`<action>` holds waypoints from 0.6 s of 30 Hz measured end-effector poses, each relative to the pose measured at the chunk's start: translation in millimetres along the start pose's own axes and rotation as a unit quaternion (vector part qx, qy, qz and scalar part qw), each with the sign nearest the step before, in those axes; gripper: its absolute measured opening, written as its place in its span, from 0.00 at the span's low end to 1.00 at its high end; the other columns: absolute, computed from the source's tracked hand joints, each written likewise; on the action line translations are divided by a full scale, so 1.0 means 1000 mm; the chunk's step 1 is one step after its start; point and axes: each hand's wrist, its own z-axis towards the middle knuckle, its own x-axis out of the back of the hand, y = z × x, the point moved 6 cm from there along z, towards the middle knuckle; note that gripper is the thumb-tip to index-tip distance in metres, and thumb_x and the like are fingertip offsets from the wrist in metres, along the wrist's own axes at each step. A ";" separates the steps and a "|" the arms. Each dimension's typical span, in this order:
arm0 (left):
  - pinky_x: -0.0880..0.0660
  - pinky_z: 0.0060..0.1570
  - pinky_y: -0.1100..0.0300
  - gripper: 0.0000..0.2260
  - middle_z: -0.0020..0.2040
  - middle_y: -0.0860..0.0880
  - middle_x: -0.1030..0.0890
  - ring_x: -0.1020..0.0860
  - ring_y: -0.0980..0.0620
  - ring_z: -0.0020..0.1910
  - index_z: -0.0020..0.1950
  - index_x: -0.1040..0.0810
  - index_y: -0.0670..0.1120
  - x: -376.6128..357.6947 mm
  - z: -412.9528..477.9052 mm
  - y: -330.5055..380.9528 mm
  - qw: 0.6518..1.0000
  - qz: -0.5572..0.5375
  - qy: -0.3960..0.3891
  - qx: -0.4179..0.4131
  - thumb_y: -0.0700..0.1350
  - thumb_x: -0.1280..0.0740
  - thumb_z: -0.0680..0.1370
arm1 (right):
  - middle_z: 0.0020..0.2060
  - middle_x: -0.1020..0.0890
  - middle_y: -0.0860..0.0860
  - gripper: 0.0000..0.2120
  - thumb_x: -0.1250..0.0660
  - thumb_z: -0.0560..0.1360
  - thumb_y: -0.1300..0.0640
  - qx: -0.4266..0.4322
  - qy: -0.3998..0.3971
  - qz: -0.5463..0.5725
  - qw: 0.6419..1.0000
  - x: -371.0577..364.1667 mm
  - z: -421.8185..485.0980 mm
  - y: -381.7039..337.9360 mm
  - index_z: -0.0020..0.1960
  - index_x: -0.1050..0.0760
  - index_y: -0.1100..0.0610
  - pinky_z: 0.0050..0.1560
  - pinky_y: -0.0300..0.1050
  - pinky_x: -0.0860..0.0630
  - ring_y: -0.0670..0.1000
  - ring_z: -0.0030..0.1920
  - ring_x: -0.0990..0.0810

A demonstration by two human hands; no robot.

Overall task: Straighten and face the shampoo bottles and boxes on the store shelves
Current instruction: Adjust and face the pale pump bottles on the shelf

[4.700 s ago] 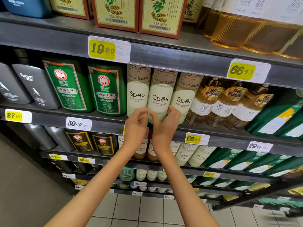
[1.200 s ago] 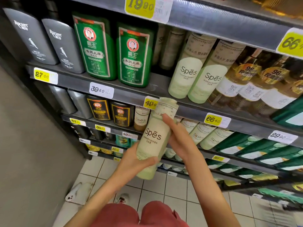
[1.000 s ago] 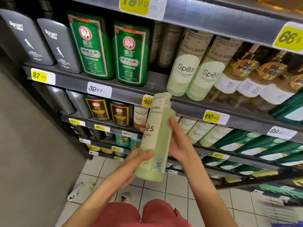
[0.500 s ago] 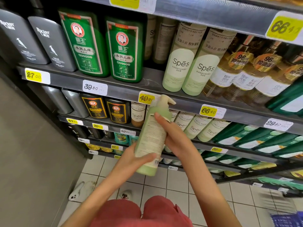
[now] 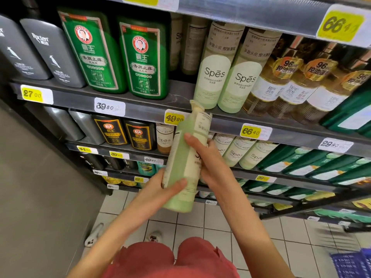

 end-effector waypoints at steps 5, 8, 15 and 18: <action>0.23 0.44 0.63 0.20 0.50 0.52 0.17 0.19 0.54 0.50 0.55 0.26 0.54 -0.003 0.005 0.002 0.996 -0.011 0.085 -0.040 0.54 0.25 0.67 | 0.54 0.18 0.54 0.44 0.24 0.57 0.44 -0.018 -0.007 -0.067 0.998 0.002 0.001 0.001 0.67 0.36 0.58 0.50 0.46 0.19 0.49 0.50 0.16; 0.21 0.43 0.62 0.23 0.52 0.50 0.16 0.18 0.53 0.52 0.60 0.27 0.50 -0.008 0.001 -0.006 0.976 -0.213 -0.040 0.020 0.54 0.30 0.67 | 0.51 0.16 0.55 0.26 0.29 0.67 0.46 -0.053 -0.097 0.014 0.994 -0.002 -0.004 0.002 0.60 0.25 0.58 0.50 0.48 0.19 0.52 0.50 0.16; 0.21 0.49 0.57 0.24 0.57 0.47 0.19 0.21 0.49 0.57 0.66 0.31 0.47 -0.009 0.011 0.001 0.970 -0.218 -0.106 0.038 0.52 0.34 0.71 | 0.50 0.16 0.55 0.19 0.34 0.73 0.56 -0.034 -0.057 -0.034 0.997 0.007 -0.002 0.009 0.61 0.28 0.62 0.47 0.47 0.20 0.53 0.49 0.16; 0.21 0.48 0.57 0.21 0.57 0.46 0.19 0.20 0.48 0.57 0.66 0.30 0.46 -0.005 0.017 -0.004 0.969 -0.230 -0.083 0.029 0.50 0.33 0.74 | 0.57 0.19 0.58 0.19 0.36 0.77 0.57 -0.027 -0.062 -0.056 0.996 0.009 -0.003 0.016 0.66 0.31 0.62 0.56 0.51 0.22 0.55 0.56 0.19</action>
